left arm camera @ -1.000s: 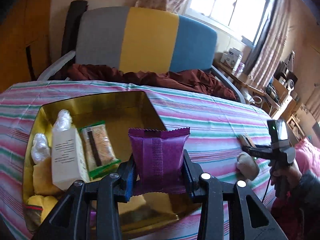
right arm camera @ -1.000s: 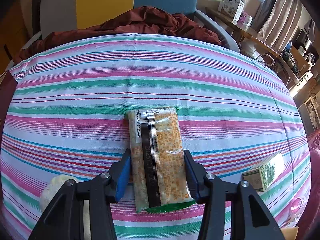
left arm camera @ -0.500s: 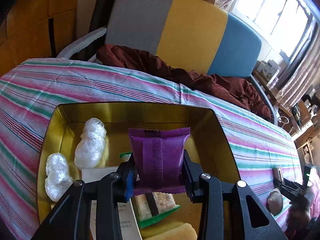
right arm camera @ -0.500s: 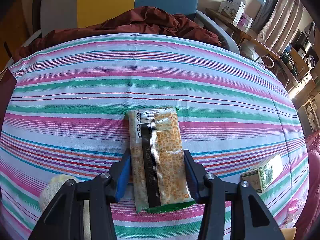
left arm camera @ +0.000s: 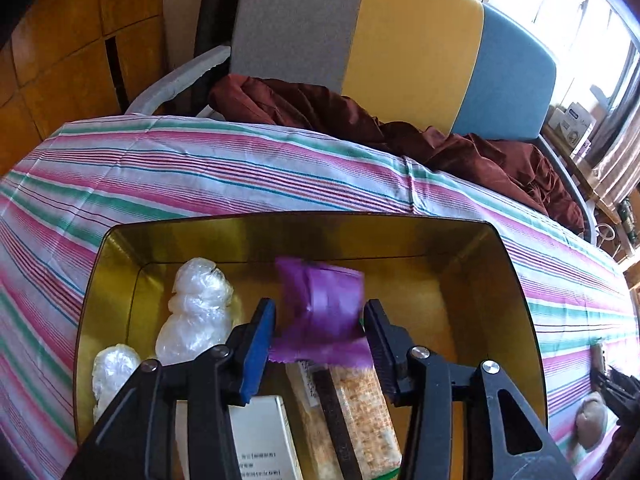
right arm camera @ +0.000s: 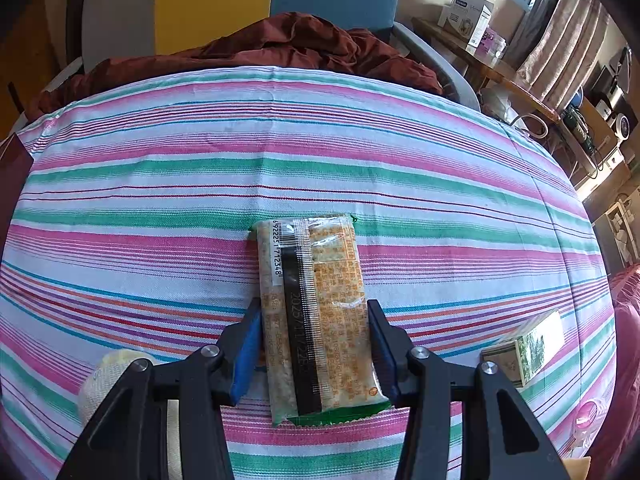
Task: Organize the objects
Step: 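Carry the purple packet into the gold tin and open the left gripper, then carry the cracker packet into the gold tin and open the right gripper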
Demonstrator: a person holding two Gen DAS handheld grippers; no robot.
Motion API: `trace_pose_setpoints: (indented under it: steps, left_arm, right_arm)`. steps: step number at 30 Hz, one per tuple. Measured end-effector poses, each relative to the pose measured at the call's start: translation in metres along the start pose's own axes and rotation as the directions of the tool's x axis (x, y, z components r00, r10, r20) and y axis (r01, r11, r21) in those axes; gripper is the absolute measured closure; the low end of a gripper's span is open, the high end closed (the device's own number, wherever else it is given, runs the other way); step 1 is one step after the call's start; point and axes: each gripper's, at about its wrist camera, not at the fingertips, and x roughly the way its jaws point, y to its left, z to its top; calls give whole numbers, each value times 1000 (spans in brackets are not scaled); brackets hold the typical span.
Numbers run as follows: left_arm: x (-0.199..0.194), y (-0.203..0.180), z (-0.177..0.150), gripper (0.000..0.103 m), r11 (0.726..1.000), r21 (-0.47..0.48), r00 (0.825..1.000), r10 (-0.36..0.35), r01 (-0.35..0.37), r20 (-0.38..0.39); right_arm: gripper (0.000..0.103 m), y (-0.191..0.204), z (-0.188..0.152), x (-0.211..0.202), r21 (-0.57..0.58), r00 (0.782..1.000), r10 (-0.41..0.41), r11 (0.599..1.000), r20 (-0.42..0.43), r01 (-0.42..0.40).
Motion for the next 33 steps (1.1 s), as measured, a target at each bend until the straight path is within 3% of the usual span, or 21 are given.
trace_pose_setpoints:
  steps: [10, 22, 27, 33]
  left_arm:
    - [-71, -10, -38, 49, 997, 76, 987, -16, 3, 161]
    - [-141, -19, -87, 48, 988, 155, 970, -43, 6, 241]
    - [-156, -18, -97, 47, 985, 174, 965, -53, 7, 259]
    - [-165, -11, -106, 47, 987, 158, 964, -63, 22, 257]
  right_arm:
    - [54, 1, -1, 1, -2, 1000, -3, 1000, 2, 3]
    - [54, 5, 2, -4, 21, 999, -39, 999, -24, 39]
    - [54, 16, 13, -30, 78, 999, 32, 996, 13, -33]
    - [54, 88, 31, -86, -24, 978, 172, 985, 117, -171]
